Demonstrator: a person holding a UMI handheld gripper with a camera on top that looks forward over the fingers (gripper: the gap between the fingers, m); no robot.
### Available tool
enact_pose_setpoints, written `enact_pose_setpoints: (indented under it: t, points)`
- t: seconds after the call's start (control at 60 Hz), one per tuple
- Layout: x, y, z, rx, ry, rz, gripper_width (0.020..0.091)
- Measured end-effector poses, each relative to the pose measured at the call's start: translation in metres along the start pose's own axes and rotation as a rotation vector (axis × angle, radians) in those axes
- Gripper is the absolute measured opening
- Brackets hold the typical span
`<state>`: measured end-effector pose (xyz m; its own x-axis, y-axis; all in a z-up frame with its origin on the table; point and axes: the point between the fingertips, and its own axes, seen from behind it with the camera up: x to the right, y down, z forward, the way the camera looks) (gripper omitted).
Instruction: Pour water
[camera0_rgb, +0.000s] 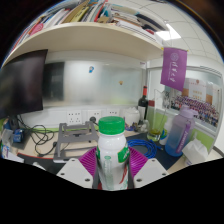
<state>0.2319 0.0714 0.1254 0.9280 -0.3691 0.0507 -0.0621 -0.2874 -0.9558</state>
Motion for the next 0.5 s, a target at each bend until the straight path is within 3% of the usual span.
enact_pose_setpoints:
  t: [0.083, 0.117, 0.233, 0.367, 0.5]
  points:
    - [-0.004, 0.015, 0.005, -0.005, -0.018, 0.015, 0.0428]
    - [-0.003, 0.009, 0.005, 0.033, -0.019, 0.02, 0.0431]
    - [-0.001, 0.01, 0.006, 0.051, -0.021, 0.046, 0.0482]
    - [0.004, 0.017, 0.0, 0.025, -0.005, 0.066, 0.0552]
    - [0.001, 0.031, -0.007, -0.035, -0.006, 0.057, 0.0759]
